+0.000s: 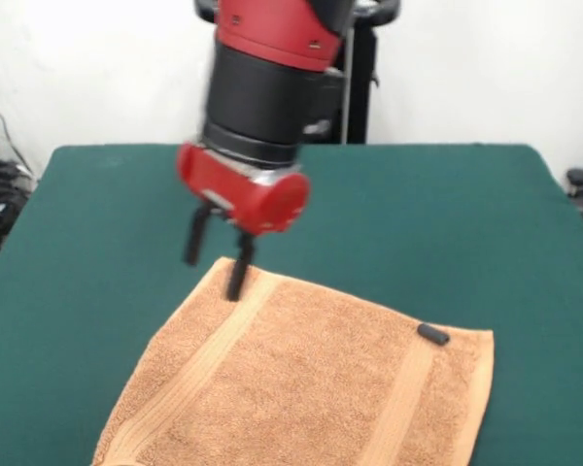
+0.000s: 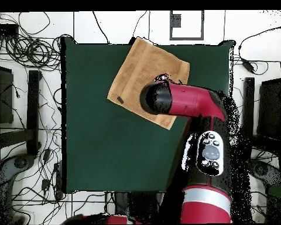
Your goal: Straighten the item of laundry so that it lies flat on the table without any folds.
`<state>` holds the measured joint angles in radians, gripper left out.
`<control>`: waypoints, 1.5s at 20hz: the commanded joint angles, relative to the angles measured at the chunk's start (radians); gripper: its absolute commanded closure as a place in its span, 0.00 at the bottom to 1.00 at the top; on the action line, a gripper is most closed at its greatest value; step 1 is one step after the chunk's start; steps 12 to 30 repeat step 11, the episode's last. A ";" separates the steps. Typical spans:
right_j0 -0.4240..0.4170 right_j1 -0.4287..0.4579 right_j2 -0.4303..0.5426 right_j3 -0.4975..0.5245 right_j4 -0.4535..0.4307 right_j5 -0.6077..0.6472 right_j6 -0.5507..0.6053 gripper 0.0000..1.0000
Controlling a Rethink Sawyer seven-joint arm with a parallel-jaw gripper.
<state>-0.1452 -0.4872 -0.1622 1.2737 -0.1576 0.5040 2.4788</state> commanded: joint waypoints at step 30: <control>-0.135 0.101 0.199 -0.212 -0.161 0.200 -0.302 0.00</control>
